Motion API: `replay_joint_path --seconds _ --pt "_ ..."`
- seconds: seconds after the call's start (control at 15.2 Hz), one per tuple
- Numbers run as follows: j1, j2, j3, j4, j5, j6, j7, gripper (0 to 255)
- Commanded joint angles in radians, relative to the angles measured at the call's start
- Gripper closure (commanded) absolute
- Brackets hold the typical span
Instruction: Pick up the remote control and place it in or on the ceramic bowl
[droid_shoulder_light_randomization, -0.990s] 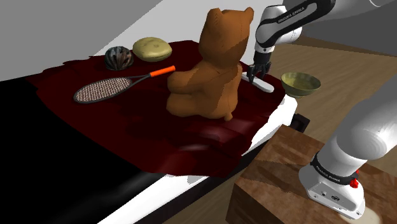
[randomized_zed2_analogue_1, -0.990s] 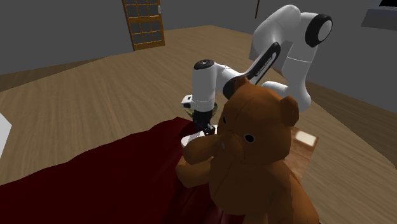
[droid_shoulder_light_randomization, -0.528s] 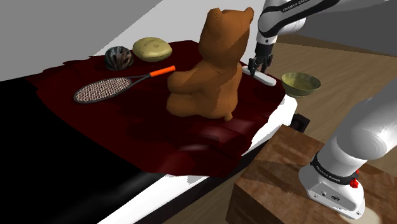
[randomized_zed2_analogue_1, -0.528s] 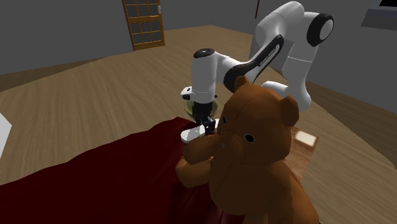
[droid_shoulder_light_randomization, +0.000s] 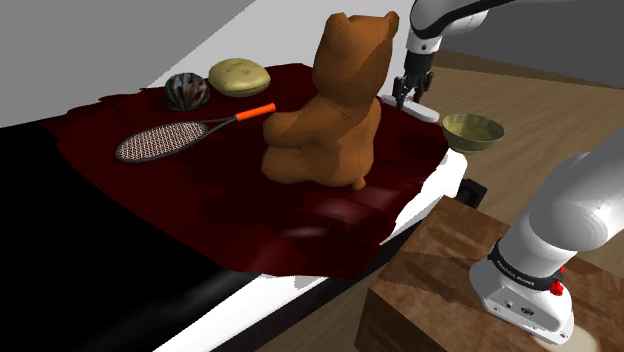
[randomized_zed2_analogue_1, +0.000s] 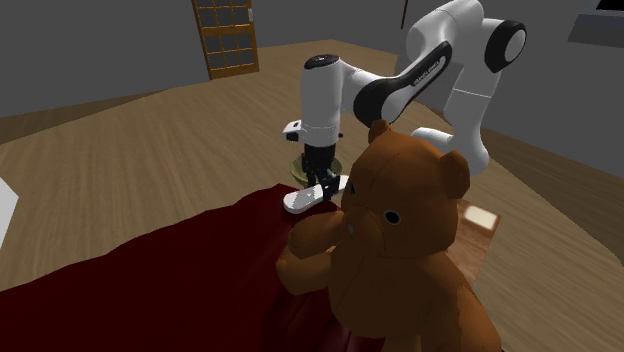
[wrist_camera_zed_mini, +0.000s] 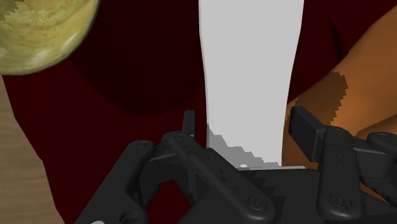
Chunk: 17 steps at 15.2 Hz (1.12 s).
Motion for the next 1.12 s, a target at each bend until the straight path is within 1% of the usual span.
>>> replay_joint_path --seconds 0.0,0.13,0.59,1.06 --pt "0.001 -0.004 0.002 0.021 0.0 -0.026 0.002 255" --pt "0.001 -0.008 0.003 0.036 -0.001 -0.044 0.002 255" --pt "-0.075 -0.125 -0.086 -0.052 -0.065 -0.064 -0.127 255" --pt "-0.153 -0.198 -0.189 -0.084 -0.133 -0.09 -0.274 255"
